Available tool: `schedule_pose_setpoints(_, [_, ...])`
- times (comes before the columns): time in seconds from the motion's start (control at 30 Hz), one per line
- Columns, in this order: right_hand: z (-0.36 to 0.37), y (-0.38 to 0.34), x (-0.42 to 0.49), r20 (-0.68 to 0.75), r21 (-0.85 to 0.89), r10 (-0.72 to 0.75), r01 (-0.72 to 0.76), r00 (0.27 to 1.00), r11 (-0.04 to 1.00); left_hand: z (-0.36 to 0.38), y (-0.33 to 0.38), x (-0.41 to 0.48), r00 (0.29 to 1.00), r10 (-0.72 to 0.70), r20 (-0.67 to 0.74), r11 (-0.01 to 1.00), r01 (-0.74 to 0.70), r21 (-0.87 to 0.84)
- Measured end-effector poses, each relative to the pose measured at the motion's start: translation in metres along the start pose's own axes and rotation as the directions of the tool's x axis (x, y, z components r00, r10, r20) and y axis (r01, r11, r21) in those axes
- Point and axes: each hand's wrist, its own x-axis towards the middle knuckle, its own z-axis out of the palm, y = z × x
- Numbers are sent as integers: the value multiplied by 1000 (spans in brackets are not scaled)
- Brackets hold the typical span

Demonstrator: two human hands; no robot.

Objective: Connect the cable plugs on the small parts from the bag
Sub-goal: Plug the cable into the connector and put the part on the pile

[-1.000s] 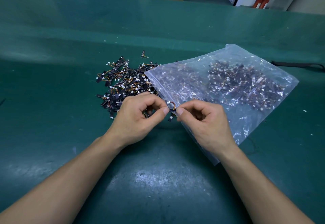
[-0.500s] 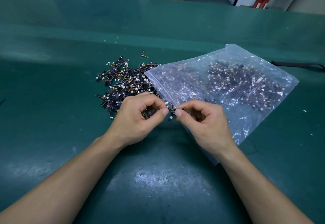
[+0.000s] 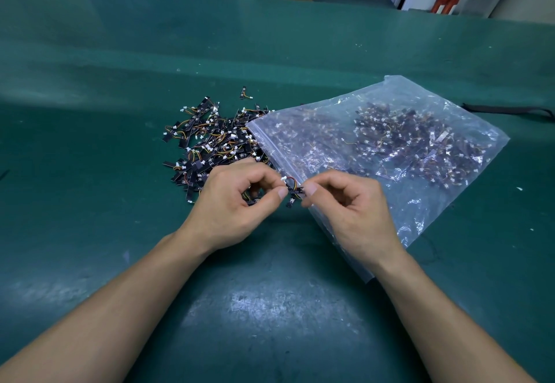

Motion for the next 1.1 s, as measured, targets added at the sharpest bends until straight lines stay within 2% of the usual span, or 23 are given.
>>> schedule_pose_setpoints(0.1, [-10,6,3,10,-74,26,-25,1000,997,-2,0,0,1000,16,-24,1000,-16,12])
schedule_pose_setpoints(0.17, [-17,11,6,-10,-281,31,-33,999,959,-3,-1,0,999,8,-38,1000,-8,3])
schedule_pose_setpoints(0.23, [-21,14,8,31,-474,34,-15,999,880,-2,-1,0,999,2,-40,1000,-2,0])
schedule_pose_setpoints(0.3, [-22,16,8,69,-552,46,-1,997,834,-1,-2,-1,999,12,-39,1000,-12,7])
schedule_pose_setpoints(0.53, [-26,15,11,-110,-476,-20,-35,994,879,1,-4,-2,1000,19,-18,998,-17,66])
schedule_pose_setpoints(0.7, [-31,6,11,-194,-388,-44,-35,980,921,10,1,10,998,17,53,971,-29,238])
schedule_pose_setpoints(0.83, [-34,2,11,-253,-314,-79,-4,964,950,20,12,36,991,-15,130,902,-43,430])
schedule_pose_setpoints(0.97, [-35,-1,13,-300,-320,-134,33,944,947,53,28,67,972,-58,226,763,-103,638])
schedule_pose_setpoints(1.03, [-36,-2,13,-335,-311,-171,63,927,948,72,36,78,973,-102,208,729,-69,681])
schedule_pose_setpoints(1.1, [-38,-2,13,-376,-290,-189,79,907,954,87,43,83,975,-119,190,749,-38,662])
